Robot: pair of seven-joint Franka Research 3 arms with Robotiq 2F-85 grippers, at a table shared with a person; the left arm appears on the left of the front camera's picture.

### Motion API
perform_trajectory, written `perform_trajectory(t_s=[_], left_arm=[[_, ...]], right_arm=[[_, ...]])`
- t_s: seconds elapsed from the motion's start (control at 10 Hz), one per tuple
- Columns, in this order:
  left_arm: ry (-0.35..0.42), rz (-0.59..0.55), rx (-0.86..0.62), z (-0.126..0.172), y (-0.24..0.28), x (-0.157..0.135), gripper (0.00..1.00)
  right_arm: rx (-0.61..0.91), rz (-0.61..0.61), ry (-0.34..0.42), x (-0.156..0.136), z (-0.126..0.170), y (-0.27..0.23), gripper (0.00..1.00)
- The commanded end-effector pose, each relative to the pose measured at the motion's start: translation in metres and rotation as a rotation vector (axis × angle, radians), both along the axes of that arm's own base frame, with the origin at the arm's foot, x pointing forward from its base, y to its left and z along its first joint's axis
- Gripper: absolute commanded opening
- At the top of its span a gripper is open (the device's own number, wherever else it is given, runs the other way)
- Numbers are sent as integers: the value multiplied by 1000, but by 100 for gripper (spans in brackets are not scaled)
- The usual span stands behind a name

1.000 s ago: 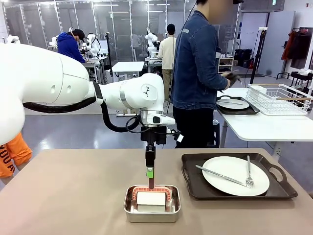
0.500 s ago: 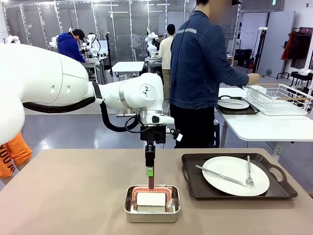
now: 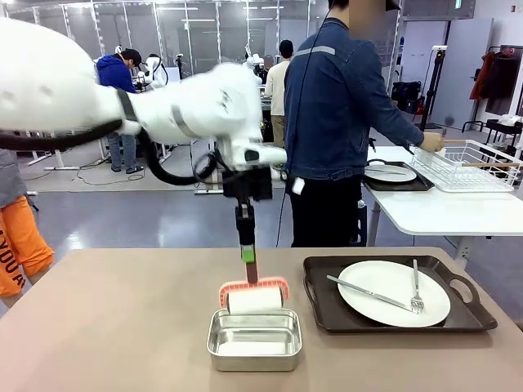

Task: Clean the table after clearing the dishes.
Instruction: When the left (or right) Handle tray is removed, use the left hand (or right hand) to clean the left (or right) side of the table with the Lint Roller.

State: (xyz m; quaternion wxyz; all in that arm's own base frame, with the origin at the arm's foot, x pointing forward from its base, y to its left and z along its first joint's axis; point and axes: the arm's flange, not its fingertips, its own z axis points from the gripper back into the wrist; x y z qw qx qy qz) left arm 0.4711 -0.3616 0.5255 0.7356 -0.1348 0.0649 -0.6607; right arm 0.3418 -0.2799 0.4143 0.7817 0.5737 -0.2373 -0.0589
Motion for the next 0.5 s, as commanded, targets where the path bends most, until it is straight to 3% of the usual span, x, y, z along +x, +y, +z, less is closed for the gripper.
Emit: perform_trajectory(t_s=[0.0,0.2,0.3,0.4], left_arm=[[-81,335,-68,8,69,-42,0],[-64,835,-236,7,148,-43,0],[-47,1035,-286,-3,179,-40,0],[-68,1159,-340,-16,203,-38,0]], right_arm=[[-1,1,-8,-1,3,1,100],[-1,1,-8,-1,3,1,100],[-1,1,-8,-1,3,1,100],[-1,1,-8,-1,3,1,100]])
